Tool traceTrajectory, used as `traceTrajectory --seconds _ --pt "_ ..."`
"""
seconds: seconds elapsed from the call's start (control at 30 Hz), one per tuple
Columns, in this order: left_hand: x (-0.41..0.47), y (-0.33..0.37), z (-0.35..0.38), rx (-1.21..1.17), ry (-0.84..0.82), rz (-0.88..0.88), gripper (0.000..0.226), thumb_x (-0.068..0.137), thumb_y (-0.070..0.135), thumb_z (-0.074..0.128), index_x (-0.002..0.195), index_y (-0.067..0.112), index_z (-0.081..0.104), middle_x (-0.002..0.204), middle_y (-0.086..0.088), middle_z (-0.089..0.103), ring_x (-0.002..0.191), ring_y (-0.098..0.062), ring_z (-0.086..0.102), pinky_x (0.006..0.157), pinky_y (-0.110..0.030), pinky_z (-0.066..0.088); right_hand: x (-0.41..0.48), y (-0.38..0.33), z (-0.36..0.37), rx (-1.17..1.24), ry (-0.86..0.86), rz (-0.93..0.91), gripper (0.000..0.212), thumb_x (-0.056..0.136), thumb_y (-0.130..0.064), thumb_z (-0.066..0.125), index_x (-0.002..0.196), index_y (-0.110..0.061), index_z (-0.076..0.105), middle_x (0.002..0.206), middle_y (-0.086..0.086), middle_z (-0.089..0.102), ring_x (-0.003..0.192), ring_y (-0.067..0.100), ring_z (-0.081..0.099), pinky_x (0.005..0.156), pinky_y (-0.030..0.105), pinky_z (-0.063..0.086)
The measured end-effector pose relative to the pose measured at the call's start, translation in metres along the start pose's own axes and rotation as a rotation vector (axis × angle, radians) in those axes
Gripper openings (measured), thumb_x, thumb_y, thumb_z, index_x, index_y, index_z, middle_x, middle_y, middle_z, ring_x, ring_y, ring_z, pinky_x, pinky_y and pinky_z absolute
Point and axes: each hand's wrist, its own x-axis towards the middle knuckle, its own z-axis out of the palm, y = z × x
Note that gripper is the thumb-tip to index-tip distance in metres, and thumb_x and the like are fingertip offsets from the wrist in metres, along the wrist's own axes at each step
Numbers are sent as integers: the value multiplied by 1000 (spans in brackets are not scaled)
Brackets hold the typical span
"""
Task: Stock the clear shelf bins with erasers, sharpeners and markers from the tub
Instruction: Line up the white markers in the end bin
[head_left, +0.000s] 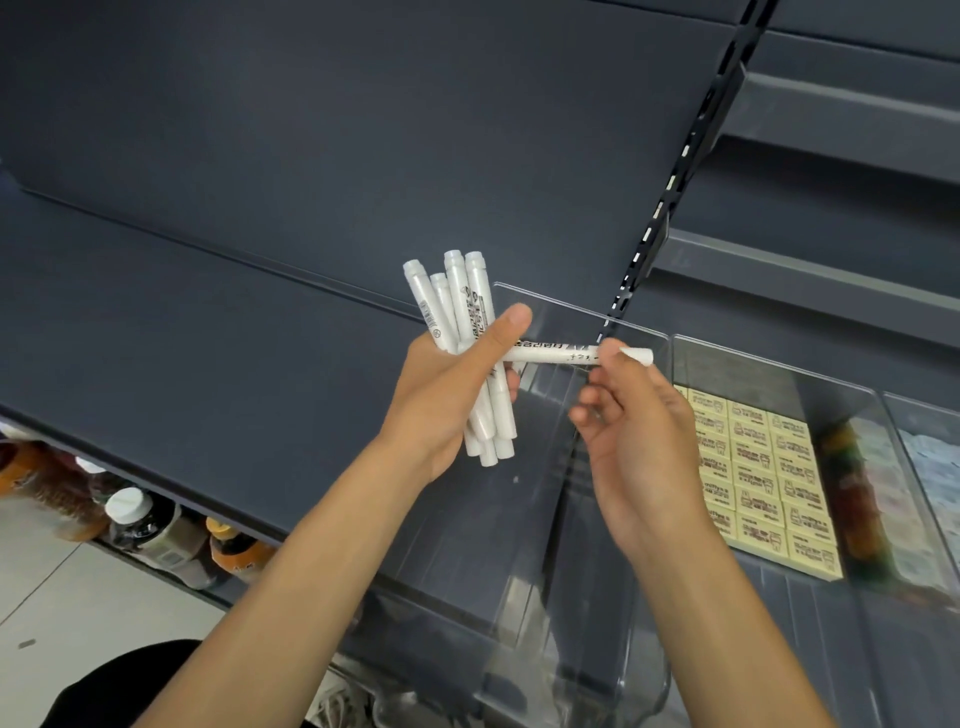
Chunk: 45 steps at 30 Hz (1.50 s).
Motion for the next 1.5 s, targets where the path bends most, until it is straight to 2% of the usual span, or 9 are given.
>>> traceTrajectory --seconds 0.2,0.47,0.73,0.87,1.0,1.13,1.23,1.4,1.5 --pt "-3 -8 6 84 -139 40 64 70 39 78 105 -12 64 75 -11 57 64 -16 56 60 -25 53 6 6 15 82 -5 36 12 100 -19 51 95 -11 59 84 6 71 84 14 70 74 25 57" --pt "0 -14 9 150 -267 -48 30 81 1 77 108 0 67 85 -7 69 70 -11 63 64 -22 53 26 2 2 -137 55 81 25 103 -30 44 102 -10 59 76 5 58 68 19 55 64 42 47" --pt "1 -19 8 223 -293 -123 17 92 4 65 107 1 58 78 -4 63 71 -14 64 72 -28 59 53 8 -4 -508 238 120 37 104 -38 34 95 -17 62 82 0 55 66 11 47 52 25 34" --pt "2 -19 9 117 -245 -112 8 97 4 57 102 8 62 77 -2 67 73 -13 65 76 -30 59 53 28 -3 -690 179 169 40 97 -32 28 92 -14 63 94 11 64 81 24 58 59 30 40" --pt "2 -20 8 98 -182 -110 21 99 6 55 119 6 61 92 -12 72 82 -19 70 76 -27 60 59 27 1 -966 13 213 30 98 -21 37 82 -9 59 65 6 62 61 23 58 54 31 46" --pt "5 -19 3 78 -106 -107 18 97 6 58 114 2 60 76 -7 64 64 -10 64 64 -23 57 72 30 3 -1160 -25 221 22 96 -20 48 115 -10 43 94 11 64 83 29 68 73 42 60" --pt "6 -15 3 3 -131 -129 14 93 5 63 105 -1 64 74 -7 68 65 -10 68 59 -24 58 71 31 4 -1076 -108 260 26 95 -15 56 112 -14 36 95 6 60 85 27 68 73 42 60" --pt "7 -15 2 -93 -142 -165 19 89 6 68 107 1 65 79 -9 70 73 -16 71 66 -27 58 82 42 -11 -1074 -218 231 29 71 -31 53 95 -21 64 97 4 71 97 26 68 87 46 55" --pt "9 -14 1 -89 -137 -153 17 90 10 68 105 2 67 80 -9 72 75 -19 72 68 -29 59 67 31 -6 -998 -178 185 20 80 -29 49 94 -22 63 98 5 71 97 24 67 90 45 54"
